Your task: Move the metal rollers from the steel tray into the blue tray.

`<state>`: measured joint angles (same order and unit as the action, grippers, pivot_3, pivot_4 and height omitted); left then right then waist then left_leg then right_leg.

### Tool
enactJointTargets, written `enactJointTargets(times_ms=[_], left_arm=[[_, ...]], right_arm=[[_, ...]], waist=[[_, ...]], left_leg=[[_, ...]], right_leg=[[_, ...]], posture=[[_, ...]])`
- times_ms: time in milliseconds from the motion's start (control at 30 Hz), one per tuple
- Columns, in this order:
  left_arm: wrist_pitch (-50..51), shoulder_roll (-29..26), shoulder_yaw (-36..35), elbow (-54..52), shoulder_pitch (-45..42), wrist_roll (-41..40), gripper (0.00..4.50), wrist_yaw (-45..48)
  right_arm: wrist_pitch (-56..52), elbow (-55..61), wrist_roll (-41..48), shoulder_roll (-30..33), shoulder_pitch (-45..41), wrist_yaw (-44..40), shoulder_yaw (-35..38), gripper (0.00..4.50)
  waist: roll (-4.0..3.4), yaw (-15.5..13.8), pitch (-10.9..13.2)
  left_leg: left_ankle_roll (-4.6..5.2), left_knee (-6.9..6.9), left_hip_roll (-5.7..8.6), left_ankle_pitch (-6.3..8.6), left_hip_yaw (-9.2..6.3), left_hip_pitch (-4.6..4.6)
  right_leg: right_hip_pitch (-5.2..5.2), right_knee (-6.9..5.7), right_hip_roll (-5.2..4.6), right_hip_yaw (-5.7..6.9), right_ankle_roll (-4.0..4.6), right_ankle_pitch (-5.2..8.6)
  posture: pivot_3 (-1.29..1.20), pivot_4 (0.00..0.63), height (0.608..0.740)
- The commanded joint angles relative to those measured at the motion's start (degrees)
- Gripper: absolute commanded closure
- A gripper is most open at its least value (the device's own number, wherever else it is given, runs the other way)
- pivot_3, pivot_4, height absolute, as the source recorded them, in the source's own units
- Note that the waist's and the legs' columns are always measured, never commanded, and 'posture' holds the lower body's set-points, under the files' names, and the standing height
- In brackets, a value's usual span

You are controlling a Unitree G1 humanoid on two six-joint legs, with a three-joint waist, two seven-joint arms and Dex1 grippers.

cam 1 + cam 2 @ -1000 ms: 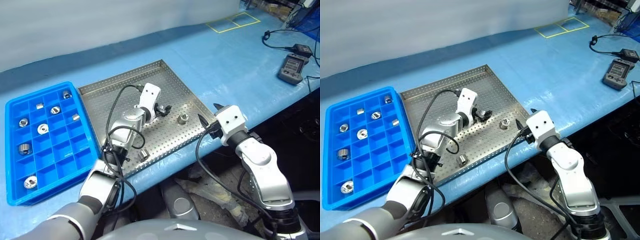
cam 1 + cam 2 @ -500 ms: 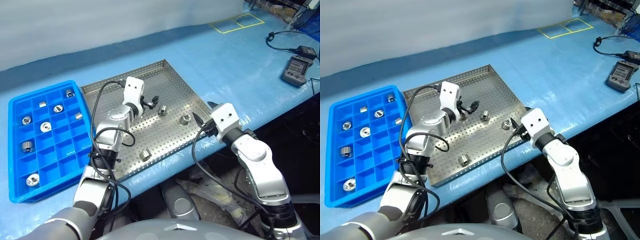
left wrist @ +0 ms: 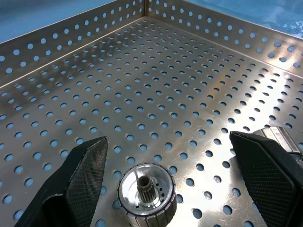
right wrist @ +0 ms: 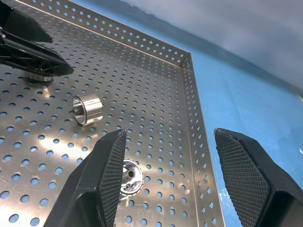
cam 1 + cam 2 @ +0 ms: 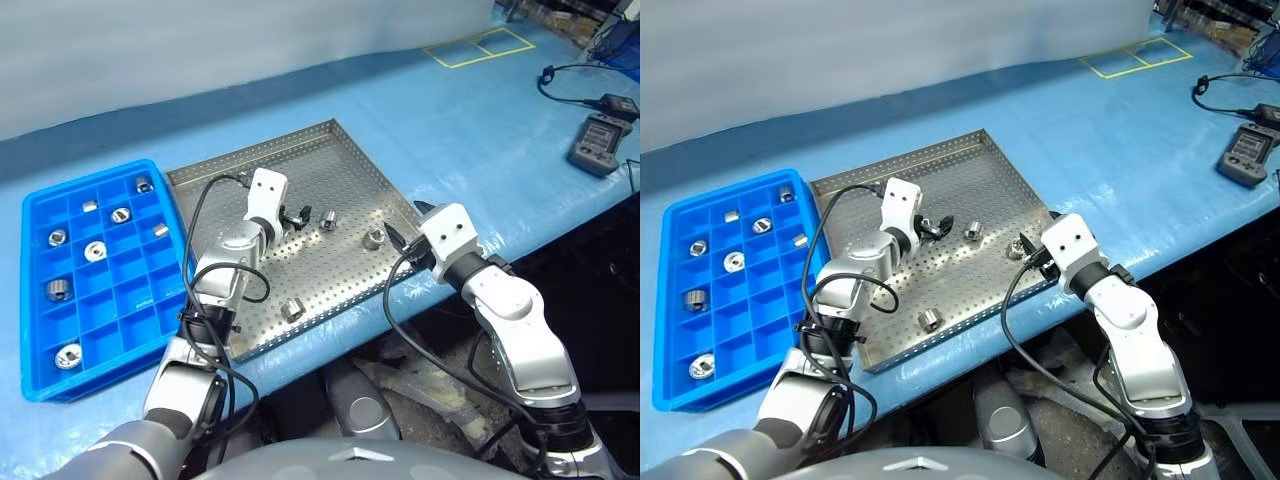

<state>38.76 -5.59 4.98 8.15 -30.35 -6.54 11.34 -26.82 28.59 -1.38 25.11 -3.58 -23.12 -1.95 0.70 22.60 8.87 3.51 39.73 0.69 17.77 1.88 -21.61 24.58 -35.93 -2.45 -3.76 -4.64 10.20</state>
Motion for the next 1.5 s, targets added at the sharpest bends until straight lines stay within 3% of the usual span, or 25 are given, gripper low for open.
enactJointTargets(times_ms=[33,267,400,600,700,800,1233,1400,1500], left_arm=[[0.48,0.05,1.79,0.49,-0.17,0.84,0.03,1.26],[0.25,0.75,2.14,4.66,-0.51,1.52,0.03,1.02],[-0.69,0.85,1.54,6.71,-0.81,2.53,0.87,-0.37],[-0.82,0.87,1.38,6.94,-0.73,2.53,0.87,-0.19],[-0.79,0.77,1.12,6.00,-0.33,2.28,1.43,-0.04],[-1.28,0.62,0.80,4.84,0.06,2.29,2.38,0.00],[-2.60,0.06,-2.86,-4.63,1.24,1.80,2.38,-2.48],[0.67,-0.81,-7.54,-17.66,3.59,-0.33,2.38,-4.20],[4.85,-5.38,-12.95,-27.33,7.75,-0.42,2.38,-4.73]], right_arm=[[0.27,0.91,0.14,0.08,-0.95,-0.06,-0.06,1.36],[0.14,1.35,0.10,0.05,-0.53,0.04,0.16,1.36],[0.06,1.60,0.08,0.03,-0.31,0.15,0.28,1.36],[0.08,1.37,0.02,-0.04,-0.39,0.22,0.15,1.36],[0.11,1.21,0.01,-0.14,-0.72,0.17,-0.15,1.36],[0.18,1.06,0.02,-0.12,-0.89,0.03,-0.31,1.36],[0.97,-0.95,0.30,-0.30,-2.75,-0.80,-1.84,1.36],[0.91,-0.73,0.51,-0.83,-2.77,-0.90,-2.83,1.36],[1.11,-1.57,0.64,-0.68,-3.06,-1.57,-3.68,1.36]], waist=[[0.00,-0.14,0.00],[0.00,-0.14,0.00],[-0.01,-0.10,-0.01],[-0.01,-0.10,-0.02],[-0.01,-0.12,-0.02],[-0.01,-0.20,-0.02],[-0.01,-1.35,-0.01],[-0.01,-2.52,-0.01],[-0.03,-2.98,-0.03]], left_leg=[[0.01,0.00,0.00,0.00,0.00,0.00],[0.02,0.00,0.02,0.02,0.00,0.00],[0.02,0.00,0.03,0.01,0.00,0.02],[0.02,0.01,0.03,0.01,0.00,0.02],[0.03,0.01,0.03,0.01,0.00,0.02],[0.03,0.01,0.03,0.01,0.00,0.02],[0.05,0.01,0.04,0.03,-0.01,-0.02],[0.04,0.00,0.03,0.04,-0.02,-0.07],[0.03,-0.01,0.01,0.05,-0.03,-0.06]], right_leg=[[0.00,0.00,0.00,0.00,0.00,0.00],[0.00,0.00,-0.03,0.00,-0.01,-0.01],[-0.03,0.00,-0.04,0.00,-0.02,-0.01],[-0.04,0.00,-0.04,0.00,-0.03,-0.02],[-0.03,-0.01,-0.04,0.00,-0.03,-0.02],[-0.03,-0.01,-0.04,0.01,-0.03,-0.02],[0.03,-0.01,-0.07,0.00,-0.04,-0.03],[0.10,-0.02,-0.18,-0.01,-0.03,-0.04],[0.10,-0.02,-0.20,0.00,-0.02,-0.04]], posture=[[-0.39,0.150,0.740],[-0.40,0.150,0.740],[-0.40,0.150,0.740],[-0.40,0.150,0.740],[-0.39,0.150,0.740],[-0.38,0.150,0.740],[-0.34,0.150,0.740],[-0.33,0.150,0.740],[-0.29,0.150,0.740]])
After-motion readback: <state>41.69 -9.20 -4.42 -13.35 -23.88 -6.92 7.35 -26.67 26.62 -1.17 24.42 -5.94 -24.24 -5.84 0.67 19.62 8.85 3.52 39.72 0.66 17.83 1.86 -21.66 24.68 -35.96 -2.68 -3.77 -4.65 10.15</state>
